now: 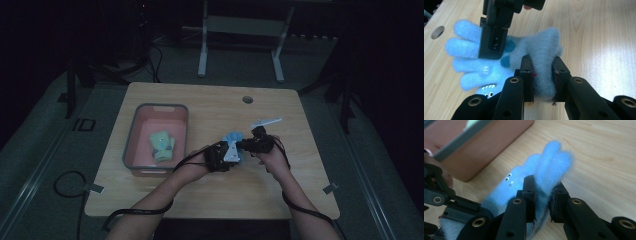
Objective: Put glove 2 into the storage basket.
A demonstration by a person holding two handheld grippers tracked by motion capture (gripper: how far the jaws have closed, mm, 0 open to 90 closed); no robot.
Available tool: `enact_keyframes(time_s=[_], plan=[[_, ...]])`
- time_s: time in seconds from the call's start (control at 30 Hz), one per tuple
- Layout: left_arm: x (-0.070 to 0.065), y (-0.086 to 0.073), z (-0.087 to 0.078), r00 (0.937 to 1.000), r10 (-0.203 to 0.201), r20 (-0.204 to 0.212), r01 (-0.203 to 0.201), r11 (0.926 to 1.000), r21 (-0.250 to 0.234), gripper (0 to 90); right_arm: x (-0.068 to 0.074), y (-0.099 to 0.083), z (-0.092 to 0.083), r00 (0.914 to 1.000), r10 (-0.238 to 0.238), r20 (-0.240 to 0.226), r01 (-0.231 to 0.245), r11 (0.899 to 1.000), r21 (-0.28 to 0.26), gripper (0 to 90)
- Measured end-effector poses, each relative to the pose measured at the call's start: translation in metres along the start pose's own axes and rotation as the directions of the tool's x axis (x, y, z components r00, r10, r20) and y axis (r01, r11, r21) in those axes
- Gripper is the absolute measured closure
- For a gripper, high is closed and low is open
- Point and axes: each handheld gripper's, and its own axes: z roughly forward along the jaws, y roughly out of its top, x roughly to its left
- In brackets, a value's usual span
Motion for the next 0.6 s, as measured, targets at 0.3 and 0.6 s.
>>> enact_keyframes(time_s=[0.3,0.6], plan=[[0.009,-0.001,-0.02,0.9999,0.006,-0.008,-0.006,1.0,0.008,75.7,0.012,0.021,-0.001,0.9997,-0.012,-0.022,0.012,1.0,-0.01,77.6],[0.016,-0.007,-0.038,0.9996,0.004,-0.029,-0.003,0.9998,0.018,75.8,0.024,0.038,0.006,0.9986,-0.034,-0.04,0.033,0.999,-0.013,77.6]])
